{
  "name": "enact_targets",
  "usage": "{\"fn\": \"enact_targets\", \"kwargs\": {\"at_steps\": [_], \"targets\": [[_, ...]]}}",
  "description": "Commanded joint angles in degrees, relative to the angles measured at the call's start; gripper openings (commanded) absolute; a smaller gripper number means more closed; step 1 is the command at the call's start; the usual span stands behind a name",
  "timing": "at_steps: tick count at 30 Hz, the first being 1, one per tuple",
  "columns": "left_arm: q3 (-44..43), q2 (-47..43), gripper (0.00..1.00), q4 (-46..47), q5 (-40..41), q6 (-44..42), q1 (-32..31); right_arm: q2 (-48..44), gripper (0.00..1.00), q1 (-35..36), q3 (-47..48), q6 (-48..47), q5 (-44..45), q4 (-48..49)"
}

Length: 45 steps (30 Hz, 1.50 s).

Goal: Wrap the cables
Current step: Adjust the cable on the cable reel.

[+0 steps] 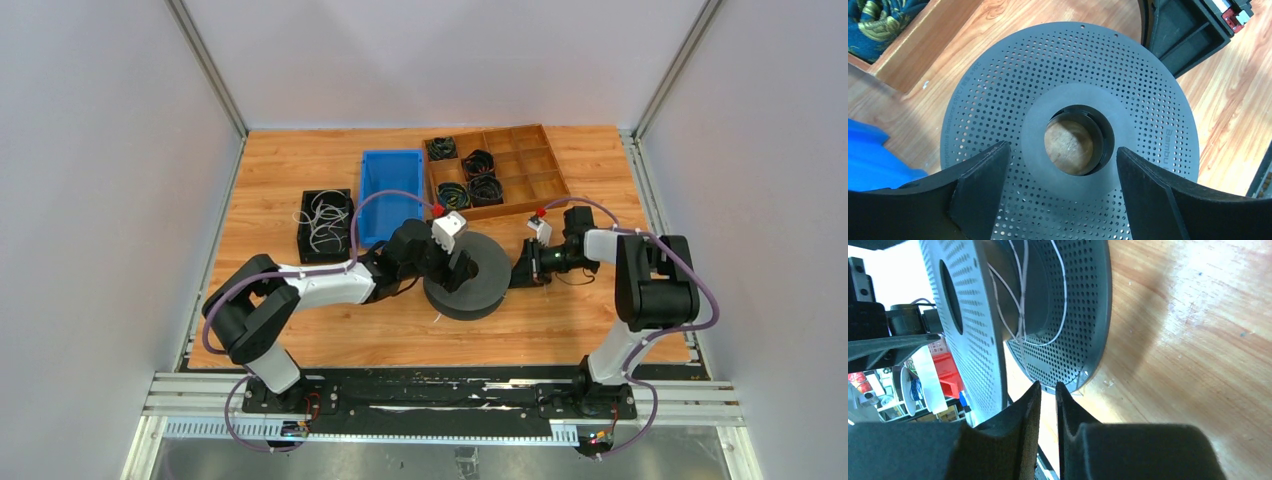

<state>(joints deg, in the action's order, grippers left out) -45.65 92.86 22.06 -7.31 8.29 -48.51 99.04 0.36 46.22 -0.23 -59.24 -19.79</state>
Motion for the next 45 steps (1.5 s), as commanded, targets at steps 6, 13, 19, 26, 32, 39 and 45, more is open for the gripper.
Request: {"fn": "enact_targets", "kwargs": {"at_steps": [6, 13, 19, 26, 32, 39, 45], "targets": [[-5.9, -4.0, 0.93, -13.1, 6.8, -8.6, -0.4, 5.3, 0.20, -3.1, 2.3, -5.4, 2.6, -5.1], [-13.1, -1.6, 0.98, -24.3, 12.7, -12.8, -0.4, 3.3, 0.21, -3.7, 2.5, -6.5, 2.2, -6.0], [-17.1, 2.1, 0.98, -29.6, 10.5, -11.1, -0.4, 1.3, 0.23, -4.0, 3.2, -9.9, 3.2, -10.4], [-21.3, 6.6, 0.98, -33.6, 11.1, -10.8, -0.4, -0.2, 0.23, -4.3, 3.4, -11.7, 2.6, -12.1], [-24.2, 9.9, 0.98, -36.6, 11.5, -9.9, -0.4, 0.3, 0.23, -4.6, 3.6, -11.8, 2.3, -12.1], [-24.1, 10.9, 0.94, -36.7, 13.2, -8.4, -0.7, 0.8, 0.23, -4.6, 4.0, -11.8, 2.1, -12.1], [-24.1, 9.0, 0.98, -35.6, 14.4, -10.7, -0.7, 1.5, 0.23, -4.6, 4.1, -12.0, 1.7, -11.9]]}}
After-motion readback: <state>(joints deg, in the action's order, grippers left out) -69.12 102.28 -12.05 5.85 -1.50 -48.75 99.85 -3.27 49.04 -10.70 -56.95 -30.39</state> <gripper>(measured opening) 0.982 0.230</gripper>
